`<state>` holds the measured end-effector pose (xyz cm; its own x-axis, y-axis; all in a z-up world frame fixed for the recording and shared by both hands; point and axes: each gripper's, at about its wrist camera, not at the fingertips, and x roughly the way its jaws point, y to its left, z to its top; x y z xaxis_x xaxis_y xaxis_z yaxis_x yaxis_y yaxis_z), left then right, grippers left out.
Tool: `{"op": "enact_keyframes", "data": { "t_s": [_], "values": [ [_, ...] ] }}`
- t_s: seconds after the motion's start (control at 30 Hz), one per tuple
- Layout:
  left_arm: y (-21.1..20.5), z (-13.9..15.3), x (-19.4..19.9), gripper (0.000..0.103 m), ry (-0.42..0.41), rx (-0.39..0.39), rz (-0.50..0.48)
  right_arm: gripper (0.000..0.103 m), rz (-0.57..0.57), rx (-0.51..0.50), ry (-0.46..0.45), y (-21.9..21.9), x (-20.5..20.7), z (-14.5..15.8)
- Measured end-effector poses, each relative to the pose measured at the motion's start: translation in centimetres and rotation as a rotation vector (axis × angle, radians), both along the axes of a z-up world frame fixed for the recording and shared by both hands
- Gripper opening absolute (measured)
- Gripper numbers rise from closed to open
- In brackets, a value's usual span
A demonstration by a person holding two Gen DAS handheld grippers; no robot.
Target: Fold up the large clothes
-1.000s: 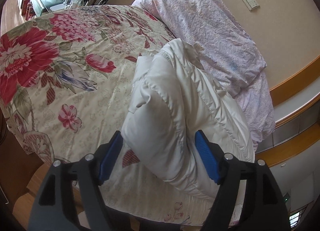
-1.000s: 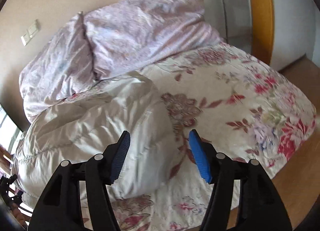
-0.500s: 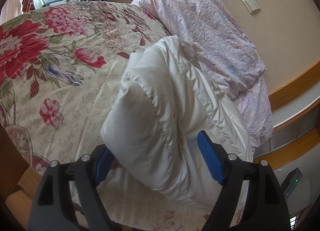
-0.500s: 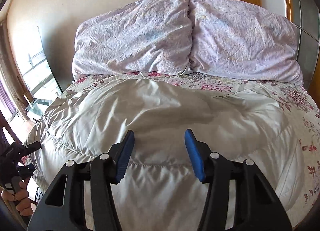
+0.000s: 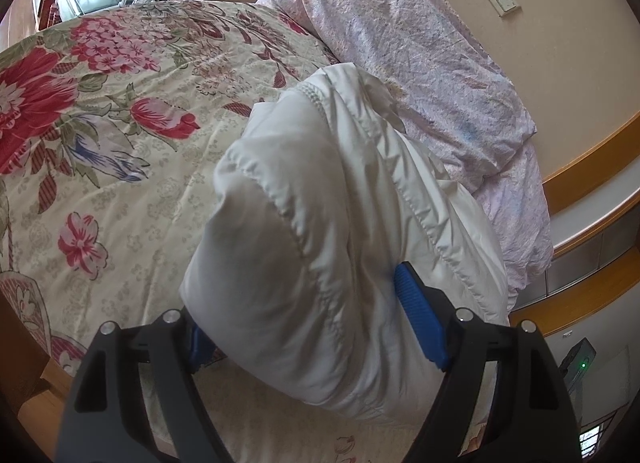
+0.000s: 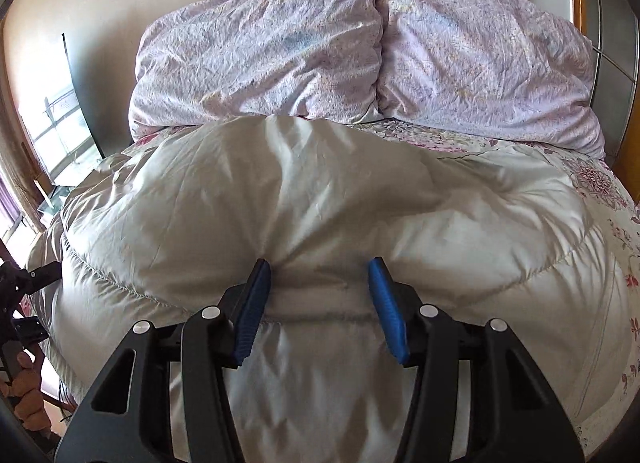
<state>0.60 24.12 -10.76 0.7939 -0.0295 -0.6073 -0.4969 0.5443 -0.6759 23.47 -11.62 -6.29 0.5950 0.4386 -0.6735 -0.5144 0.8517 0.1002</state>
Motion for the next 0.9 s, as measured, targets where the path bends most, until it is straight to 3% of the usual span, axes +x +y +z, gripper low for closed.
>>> {"op": "enact_keyframes", "data": {
  "t_s": [0.1,0.33,0.5,0.7,0.77,0.9],
  "values": [
    [0.1,0.0,0.1,0.079,-0.004,0.002,0.002,0.054,0.006,0.037,-0.009,-0.3,-0.7,0.6],
    [0.3,-0.2,0.8,0.082,-0.033,-0.006,0.012,0.056,0.001,-0.061,-0.012,1.3,-0.5,-2.4],
    [0.4,-0.1,1.6,0.083,-0.044,-0.010,0.023,0.056,0.010,-0.050,0.037,1.2,0.1,-2.9],
    [0.5,-0.1,2.2,0.083,-0.067,-0.027,0.050,0.056,0.017,-0.057,0.035,1.4,-0.1,-3.3],
    [0.5,0.2,2.3,0.081,-0.063,-0.014,0.050,0.056,0.020,-0.059,0.030,1.4,-0.1,-3.4],
    [0.4,1.6,2.5,0.060,-0.060,0.054,0.022,0.056,0.028,-0.060,0.027,1.3,0.0,-3.5]
  ]
}}
